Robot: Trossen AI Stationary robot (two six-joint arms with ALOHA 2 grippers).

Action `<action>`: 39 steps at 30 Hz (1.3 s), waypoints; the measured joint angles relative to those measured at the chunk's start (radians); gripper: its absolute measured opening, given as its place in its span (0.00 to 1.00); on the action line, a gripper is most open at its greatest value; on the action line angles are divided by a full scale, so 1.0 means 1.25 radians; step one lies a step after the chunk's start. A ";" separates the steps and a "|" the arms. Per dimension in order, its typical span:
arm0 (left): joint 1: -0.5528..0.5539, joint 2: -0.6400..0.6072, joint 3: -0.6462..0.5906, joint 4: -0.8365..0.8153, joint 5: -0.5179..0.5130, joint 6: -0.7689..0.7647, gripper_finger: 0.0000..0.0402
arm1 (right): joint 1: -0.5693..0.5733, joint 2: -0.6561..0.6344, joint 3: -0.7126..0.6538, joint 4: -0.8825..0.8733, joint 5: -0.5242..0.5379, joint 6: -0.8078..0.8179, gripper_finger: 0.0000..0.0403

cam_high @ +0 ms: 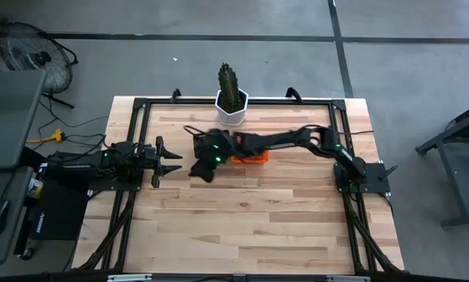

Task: Sort spring keychains
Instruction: Return to home position

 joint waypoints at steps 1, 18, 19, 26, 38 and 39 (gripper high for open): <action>0.000 0.000 0.000 0.000 0.000 0.000 0.39 | 0.008 -0.029 -0.060 0.073 0.000 -0.019 0.41; 0.000 0.000 0.000 0.000 0.000 0.000 0.39 | 0.078 -0.682 -0.982 0.519 0.336 -0.256 0.35; 0.000 0.000 0.000 0.000 0.000 0.000 0.39 | 0.078 -0.725 -1.017 0.520 0.350 -0.259 0.35; 0.000 0.000 0.000 0.000 0.000 0.000 0.39 | 0.086 -1.008 -1.219 0.514 0.365 -0.216 0.35; 0.000 0.000 0.000 0.000 0.000 0.000 0.39 | 0.132 -1.309 -1.379 0.467 0.305 -0.266 0.32; 0.000 0.000 0.000 0.000 0.000 0.000 0.39 | 0.132 -1.324 -1.385 0.460 0.305 -0.268 0.32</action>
